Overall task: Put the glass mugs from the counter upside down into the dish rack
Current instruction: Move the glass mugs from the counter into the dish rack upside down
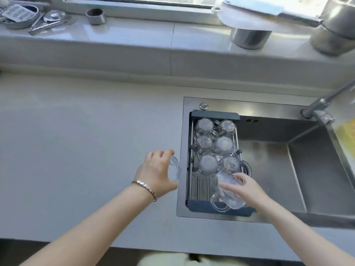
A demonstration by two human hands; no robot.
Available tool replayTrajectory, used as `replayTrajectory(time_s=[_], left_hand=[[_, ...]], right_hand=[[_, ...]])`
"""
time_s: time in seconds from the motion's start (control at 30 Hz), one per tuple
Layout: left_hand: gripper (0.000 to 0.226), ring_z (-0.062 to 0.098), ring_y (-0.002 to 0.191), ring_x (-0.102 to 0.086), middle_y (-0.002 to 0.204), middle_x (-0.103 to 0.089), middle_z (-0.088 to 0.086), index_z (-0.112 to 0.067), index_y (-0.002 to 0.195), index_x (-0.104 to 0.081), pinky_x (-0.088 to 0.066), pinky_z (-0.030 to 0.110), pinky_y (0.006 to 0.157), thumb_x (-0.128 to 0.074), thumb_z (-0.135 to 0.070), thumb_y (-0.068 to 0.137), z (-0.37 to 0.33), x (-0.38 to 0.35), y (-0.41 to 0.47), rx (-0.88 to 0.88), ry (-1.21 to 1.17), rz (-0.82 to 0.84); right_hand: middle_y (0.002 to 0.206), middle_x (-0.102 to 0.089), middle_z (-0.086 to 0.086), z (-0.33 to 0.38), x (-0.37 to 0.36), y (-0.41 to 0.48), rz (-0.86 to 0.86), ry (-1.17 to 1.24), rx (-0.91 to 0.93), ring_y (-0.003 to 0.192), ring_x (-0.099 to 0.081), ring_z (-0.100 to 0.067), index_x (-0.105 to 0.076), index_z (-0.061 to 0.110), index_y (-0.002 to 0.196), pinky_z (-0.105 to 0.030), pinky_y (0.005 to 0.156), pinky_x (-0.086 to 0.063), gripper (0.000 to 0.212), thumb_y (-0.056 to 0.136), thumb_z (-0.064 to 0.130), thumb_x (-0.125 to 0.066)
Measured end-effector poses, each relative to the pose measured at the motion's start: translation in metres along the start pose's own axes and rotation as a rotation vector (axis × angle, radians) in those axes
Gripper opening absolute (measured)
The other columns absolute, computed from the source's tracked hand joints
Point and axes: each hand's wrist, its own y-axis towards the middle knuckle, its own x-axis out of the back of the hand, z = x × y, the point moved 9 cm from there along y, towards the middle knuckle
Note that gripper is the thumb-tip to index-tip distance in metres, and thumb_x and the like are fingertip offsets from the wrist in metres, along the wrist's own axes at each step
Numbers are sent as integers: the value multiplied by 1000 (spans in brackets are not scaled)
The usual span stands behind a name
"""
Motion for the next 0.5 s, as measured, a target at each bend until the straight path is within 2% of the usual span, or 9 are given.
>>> replayTrajectory(time_s=[0.07, 0.17, 0.23, 0.3, 0.37, 0.43, 0.5], left_hand=[[66, 20, 125, -36, 132, -44, -5, -27, 133, -34, -45, 32, 90, -65, -33, 75, -10, -8, -4, -4, 10, 0], [67, 20, 124, -36, 131, -45, -5, -27, 132, -34, -45, 31, 90, -67, -33, 74, -16, -18, -11, 18, 4, 2], [67, 20, 124, -36, 131, -45, -5, -28, 133, -34, -46, 31, 90, -66, -32, 74, -17, -21, -14, 31, 6, -6], [67, 19, 124, -37, 132, -44, -5, -28, 133, -34, -47, 31, 90, -66, -31, 74, -16, -22, -19, 42, 19, -22], [67, 19, 123, -37, 132, -44, -6, -28, 134, -35, -48, 30, 88, -66, -30, 74, -14, -23, -22, 53, 39, -33], [67, 18, 123, -37, 132, -44, -7, -28, 133, -36, -48, 29, 86, -66, -30, 74, -11, -23, -26, 68, 44, -39], [66, 18, 123, -37, 133, -44, -7, -28, 133, -36, -48, 29, 85, -67, -31, 74, -8, -23, -28, 79, 41, -42]], right_hand=[[132, -54, -7, -4, -11, 14, 59, -73, -38, 108, -54, -22, -49, 12, 128, -29, 87, -39, 72, 70, 45, -75], [113, -61, -9, -7, -28, 32, 129, -82, -141, 92, -56, -24, -56, 5, 120, -35, 82, -49, 67, 72, 49, -71], [125, -57, -11, -4, -38, 37, 207, -12, -234, 95, -56, -29, -53, 10, 126, -39, 79, -51, 63, 77, 49, -65], [143, -42, -17, -2, -44, 40, 279, -58, -310, 112, -54, -38, -39, 15, 138, -47, 91, -50, 68, 83, 50, -57], [149, -34, -17, -2, -49, 43, 303, -84, -372, 119, -52, -41, -29, 14, 143, -50, 97, -49, 73, 85, 51, -54], [146, -35, -16, -6, -52, 44, 287, -34, -431, 117, -52, -40, -31, 14, 141, -46, 82, -56, 72, 83, 48, -57], [143, -35, -16, -8, -55, 43, 270, 29, -482, 117, -50, -38, -32, 14, 139, -40, 63, -56, 68, 84, 44, -58]])
